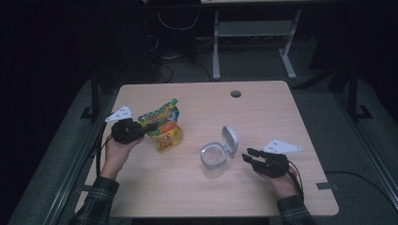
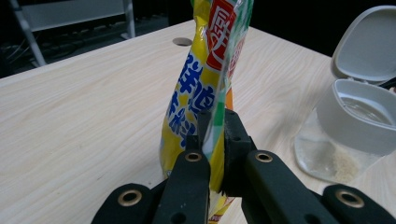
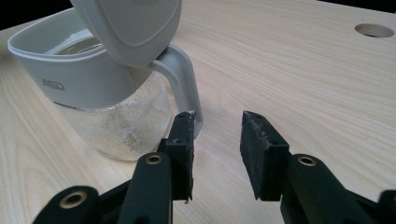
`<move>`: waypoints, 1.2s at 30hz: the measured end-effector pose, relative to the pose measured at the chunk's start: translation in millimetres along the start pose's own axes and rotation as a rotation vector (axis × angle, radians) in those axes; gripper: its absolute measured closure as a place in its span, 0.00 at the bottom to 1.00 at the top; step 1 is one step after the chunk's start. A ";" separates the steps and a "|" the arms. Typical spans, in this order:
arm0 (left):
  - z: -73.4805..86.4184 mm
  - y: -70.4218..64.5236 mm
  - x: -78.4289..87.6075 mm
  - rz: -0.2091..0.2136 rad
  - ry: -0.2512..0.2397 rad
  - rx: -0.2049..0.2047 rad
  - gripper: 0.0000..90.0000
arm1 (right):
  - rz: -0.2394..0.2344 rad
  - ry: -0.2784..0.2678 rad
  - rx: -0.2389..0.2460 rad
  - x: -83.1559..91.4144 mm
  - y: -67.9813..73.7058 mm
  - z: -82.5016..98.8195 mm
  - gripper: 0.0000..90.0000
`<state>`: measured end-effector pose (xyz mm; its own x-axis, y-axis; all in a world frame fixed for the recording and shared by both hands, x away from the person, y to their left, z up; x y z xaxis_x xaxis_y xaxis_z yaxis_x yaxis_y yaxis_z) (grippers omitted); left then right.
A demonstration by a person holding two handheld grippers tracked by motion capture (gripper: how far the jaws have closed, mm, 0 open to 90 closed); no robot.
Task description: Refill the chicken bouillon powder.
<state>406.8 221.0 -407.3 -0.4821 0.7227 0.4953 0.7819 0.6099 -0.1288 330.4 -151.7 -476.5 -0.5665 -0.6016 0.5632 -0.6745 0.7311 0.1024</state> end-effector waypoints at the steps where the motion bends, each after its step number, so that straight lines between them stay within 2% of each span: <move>1: -1.4 -1.8 0.9 0.004 -0.006 -0.005 1.00 | 0.001 -0.001 0.001 0.1 -0.2 0.0 0.72; 7: -6.8 -8.4 3.8 0.013 -0.011 -0.024 1.00 | 0.008 0.001 0.001 -0.1 -0.2 0.1 0.72; 11: -10.6 -12.6 6.8 0.031 -0.006 -0.019 1.00 | 0.011 0.003 0.001 -0.2 -0.3 0.2 0.74; 18: -13.9 -15.8 11.3 0.052 -0.026 -0.002 1.00 | 0.016 0.003 0.000 1.5 -0.3 0.2 0.76; 22: -15.0 -17.1 13.6 0.055 -0.021 0.005 1.00 | 0.016 0.007 0.000 4.4 0.6 1.1 0.83; 23: -16.2 -18.2 15.9 0.055 -0.021 -0.001 1.00 | 0.011 0.013 -0.010 8.0 3.1 2.6 0.91; 24: -16.2 -18.2 15.9 0.055 -0.021 -0.001 1.00 | 0.011 0.013 -0.010 8.0 3.1 2.6 0.91; 25: -17.0 -19.1 17.0 0.059 -0.023 -0.002 1.00 | 0.004 0.015 -0.013 12.0 5.5 3.2 0.97; 26: -18.7 -20.6 19.8 0.063 -0.028 -0.003 1.00 | 0.002 0.015 -0.015 14.1 7.0 3.1 1.00; 36: -29.1 -31.1 30.4 0.095 -0.058 -0.004 1.00 | -0.035 0.009 -0.007 19.3 26.2 -0.5 1.00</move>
<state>379.3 214.5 -363.3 -0.4272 0.7951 0.4304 0.8270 0.5361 -0.1694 302.1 -144.0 -462.5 -0.5382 -0.6242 0.5663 -0.6907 0.7117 0.1281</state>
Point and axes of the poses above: each handheld gripper's, and its own axes: x roughly backward along the jaws, z roughly out of its underside, y roughly to its left, the point moved 7 cm from there along -x, roughly forward along the jaws, and after that the axes turned 5 degrees about y, right-handed, at the moved point
